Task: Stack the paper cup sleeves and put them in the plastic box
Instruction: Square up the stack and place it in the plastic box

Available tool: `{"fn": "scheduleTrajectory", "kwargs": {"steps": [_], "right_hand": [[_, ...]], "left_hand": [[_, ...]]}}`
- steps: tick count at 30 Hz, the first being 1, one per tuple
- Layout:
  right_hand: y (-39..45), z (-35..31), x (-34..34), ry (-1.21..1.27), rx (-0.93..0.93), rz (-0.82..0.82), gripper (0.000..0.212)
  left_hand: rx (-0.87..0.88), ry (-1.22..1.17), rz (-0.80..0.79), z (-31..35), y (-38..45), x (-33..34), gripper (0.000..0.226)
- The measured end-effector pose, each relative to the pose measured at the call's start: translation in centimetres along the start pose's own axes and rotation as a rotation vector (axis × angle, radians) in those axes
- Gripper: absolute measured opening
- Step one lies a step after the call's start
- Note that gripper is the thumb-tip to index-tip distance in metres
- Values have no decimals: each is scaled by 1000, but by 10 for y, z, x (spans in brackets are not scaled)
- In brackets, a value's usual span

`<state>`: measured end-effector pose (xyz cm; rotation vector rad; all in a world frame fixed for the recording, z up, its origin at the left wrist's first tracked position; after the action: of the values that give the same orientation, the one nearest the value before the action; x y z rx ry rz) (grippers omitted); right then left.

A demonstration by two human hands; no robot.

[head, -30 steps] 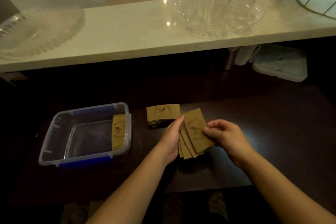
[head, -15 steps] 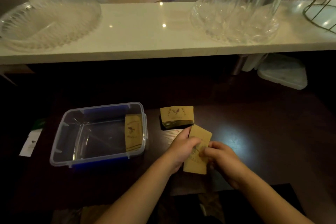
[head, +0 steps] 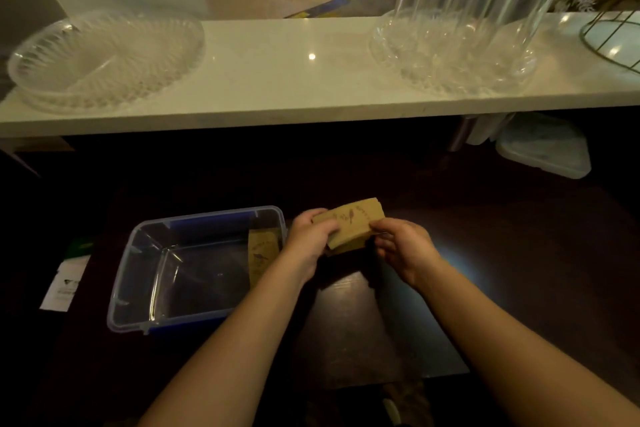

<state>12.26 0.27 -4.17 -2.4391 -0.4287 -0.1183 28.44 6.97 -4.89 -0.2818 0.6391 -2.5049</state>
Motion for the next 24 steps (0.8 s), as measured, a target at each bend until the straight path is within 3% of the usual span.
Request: {"fn": "scheduleTrajectory", "kwargs": {"steps": [5,8,12,15,20,24], "right_hand": [[21,-12,3,-288,-107,75,20],[31,-3,2,-412,-65,146,24],[38,4,-9,-489,-11,239,71],[47,7,-7,-459,37,117,86],[60,4,-1,-381,42,-48,87],[59,3,-5,-455,17,-89,97]], "left_hand": [[35,144,135,5,17,-5,44],[31,275,186,-4,19,-2,50],[14,351,244,-9,22,-4,67],[-78,178,188,-20,22,-2,69],[-136,-16,126,-30,24,-1,54],[-131,-3,90,-28,24,6,76]]}}
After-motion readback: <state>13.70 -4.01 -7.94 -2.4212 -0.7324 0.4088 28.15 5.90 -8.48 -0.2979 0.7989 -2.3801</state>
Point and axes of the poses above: each hand's wrist, its own y-axis towards the middle knuckle, its own x-axis out of the palm, z = x × y, the point moved 7 cm from there along y, towards the middle knuckle, and after that the axes turned 2 degrees about -z, right-handed, at the moved point
